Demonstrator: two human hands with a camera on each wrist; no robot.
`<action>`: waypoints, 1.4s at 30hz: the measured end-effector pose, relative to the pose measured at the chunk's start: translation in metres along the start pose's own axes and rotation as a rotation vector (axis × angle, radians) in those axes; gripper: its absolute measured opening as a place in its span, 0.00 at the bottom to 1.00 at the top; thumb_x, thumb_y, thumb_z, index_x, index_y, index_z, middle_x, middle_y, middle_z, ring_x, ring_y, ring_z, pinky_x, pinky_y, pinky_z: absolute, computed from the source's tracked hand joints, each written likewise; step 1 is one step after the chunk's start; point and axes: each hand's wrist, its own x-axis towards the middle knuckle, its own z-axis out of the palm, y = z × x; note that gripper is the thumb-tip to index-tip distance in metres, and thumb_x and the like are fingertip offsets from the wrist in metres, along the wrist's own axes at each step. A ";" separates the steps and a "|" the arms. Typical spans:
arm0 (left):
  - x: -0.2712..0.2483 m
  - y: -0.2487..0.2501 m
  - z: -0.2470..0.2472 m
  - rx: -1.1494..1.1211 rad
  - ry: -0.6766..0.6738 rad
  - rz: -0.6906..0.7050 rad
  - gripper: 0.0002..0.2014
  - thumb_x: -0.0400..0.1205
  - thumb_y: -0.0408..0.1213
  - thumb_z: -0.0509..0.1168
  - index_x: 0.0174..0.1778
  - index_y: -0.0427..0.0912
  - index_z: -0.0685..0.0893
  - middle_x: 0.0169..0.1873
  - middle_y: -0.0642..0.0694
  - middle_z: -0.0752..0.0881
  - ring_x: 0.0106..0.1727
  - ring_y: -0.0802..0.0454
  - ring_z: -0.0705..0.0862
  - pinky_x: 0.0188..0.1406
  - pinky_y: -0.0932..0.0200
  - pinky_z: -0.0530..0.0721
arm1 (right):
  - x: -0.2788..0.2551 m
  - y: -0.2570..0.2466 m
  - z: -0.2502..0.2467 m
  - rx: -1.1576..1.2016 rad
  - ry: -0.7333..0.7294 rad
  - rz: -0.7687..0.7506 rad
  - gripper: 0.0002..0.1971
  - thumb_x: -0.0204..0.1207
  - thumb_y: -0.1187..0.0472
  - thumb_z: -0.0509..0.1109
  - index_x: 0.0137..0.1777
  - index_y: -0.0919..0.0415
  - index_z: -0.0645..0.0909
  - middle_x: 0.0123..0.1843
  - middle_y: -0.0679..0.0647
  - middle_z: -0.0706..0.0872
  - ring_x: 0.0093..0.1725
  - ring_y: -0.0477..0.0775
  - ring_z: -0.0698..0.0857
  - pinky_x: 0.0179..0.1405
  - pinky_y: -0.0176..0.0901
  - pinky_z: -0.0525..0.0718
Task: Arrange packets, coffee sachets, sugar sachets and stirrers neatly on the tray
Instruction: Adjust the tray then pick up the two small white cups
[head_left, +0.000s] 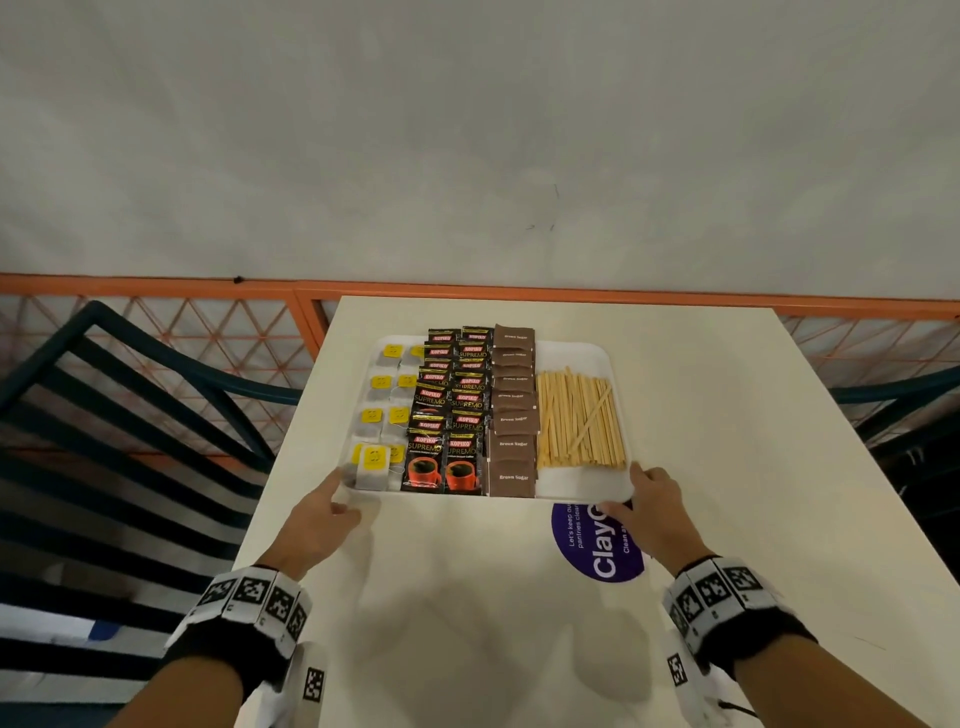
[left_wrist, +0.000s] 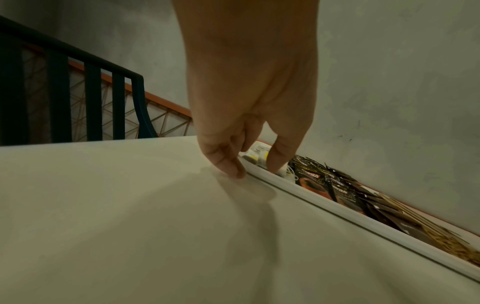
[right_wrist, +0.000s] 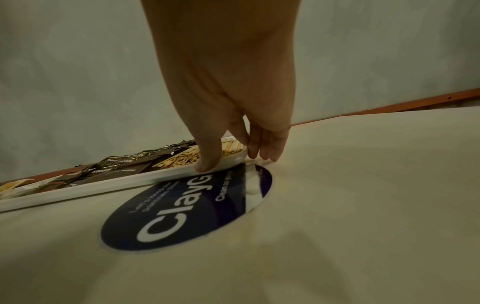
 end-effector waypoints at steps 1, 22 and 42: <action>0.001 -0.001 0.000 0.001 -0.006 0.001 0.26 0.80 0.28 0.60 0.75 0.48 0.68 0.42 0.42 0.83 0.44 0.48 0.81 0.39 0.61 0.76 | 0.000 0.000 0.000 -0.002 0.000 0.000 0.35 0.76 0.52 0.69 0.77 0.67 0.59 0.68 0.64 0.71 0.70 0.62 0.68 0.67 0.50 0.73; -0.160 0.068 0.208 0.234 -0.354 0.829 0.13 0.81 0.33 0.60 0.59 0.48 0.82 0.50 0.57 0.79 0.49 0.61 0.77 0.52 0.74 0.71 | -0.237 0.150 -0.033 0.008 0.182 0.067 0.11 0.75 0.61 0.71 0.57 0.58 0.83 0.53 0.52 0.84 0.52 0.51 0.83 0.52 0.34 0.73; -0.277 0.180 0.424 0.661 -0.563 0.998 0.27 0.81 0.45 0.64 0.75 0.47 0.66 0.80 0.43 0.59 0.78 0.45 0.62 0.76 0.53 0.63 | -0.318 0.299 -0.084 -0.163 0.095 -0.032 0.32 0.58 0.45 0.81 0.62 0.46 0.75 0.61 0.52 0.83 0.57 0.55 0.84 0.49 0.37 0.84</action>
